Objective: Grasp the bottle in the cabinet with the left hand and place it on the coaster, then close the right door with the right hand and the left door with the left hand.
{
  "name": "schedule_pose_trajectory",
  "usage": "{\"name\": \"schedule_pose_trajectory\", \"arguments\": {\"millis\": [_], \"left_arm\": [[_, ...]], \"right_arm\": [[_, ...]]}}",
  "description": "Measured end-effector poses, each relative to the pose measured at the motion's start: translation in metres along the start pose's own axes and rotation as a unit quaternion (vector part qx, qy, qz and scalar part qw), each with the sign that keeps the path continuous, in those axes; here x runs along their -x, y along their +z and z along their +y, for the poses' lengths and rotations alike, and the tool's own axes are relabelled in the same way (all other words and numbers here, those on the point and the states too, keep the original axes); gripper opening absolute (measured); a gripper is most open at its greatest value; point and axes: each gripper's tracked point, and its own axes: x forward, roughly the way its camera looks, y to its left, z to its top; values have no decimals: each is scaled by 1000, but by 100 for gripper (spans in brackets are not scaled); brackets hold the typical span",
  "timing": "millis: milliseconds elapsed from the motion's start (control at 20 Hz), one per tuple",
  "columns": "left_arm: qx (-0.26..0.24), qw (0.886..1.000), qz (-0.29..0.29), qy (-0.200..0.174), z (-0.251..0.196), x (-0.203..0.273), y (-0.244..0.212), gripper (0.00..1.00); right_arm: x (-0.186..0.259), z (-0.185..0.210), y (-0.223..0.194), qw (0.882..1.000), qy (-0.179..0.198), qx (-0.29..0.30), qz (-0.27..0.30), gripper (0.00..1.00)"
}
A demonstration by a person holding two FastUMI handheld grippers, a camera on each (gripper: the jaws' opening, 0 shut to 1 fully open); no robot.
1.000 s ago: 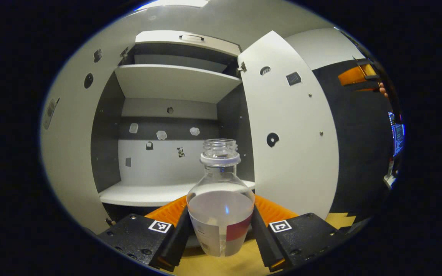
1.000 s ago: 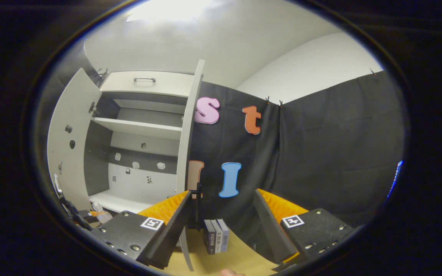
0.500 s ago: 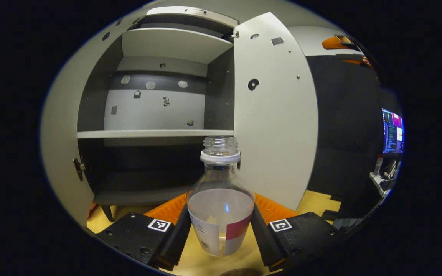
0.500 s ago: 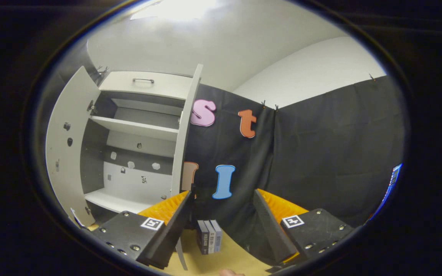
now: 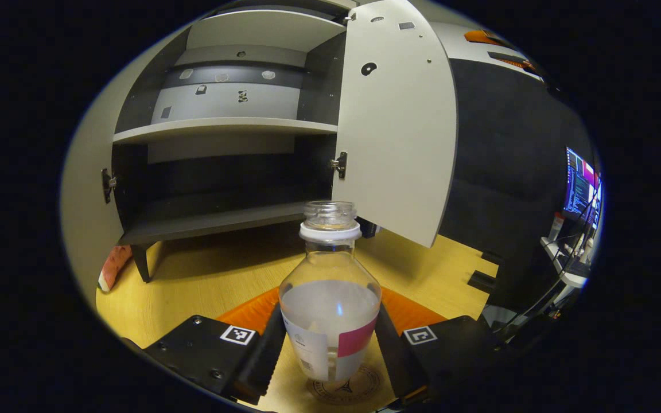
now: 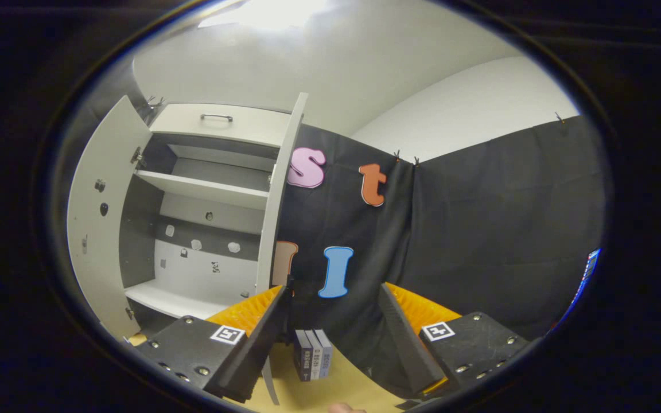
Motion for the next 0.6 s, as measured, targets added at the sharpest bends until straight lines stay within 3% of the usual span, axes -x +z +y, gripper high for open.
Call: {"name": "schedule_pose_trajectory", "arguments": {"millis": [600], "left_arm": [[-3, 999, 38, 12, -11, 4, -43, 81]], "right_arm": [[-3, 9, -2, 1000, 19, 0, 3, 96]]}}
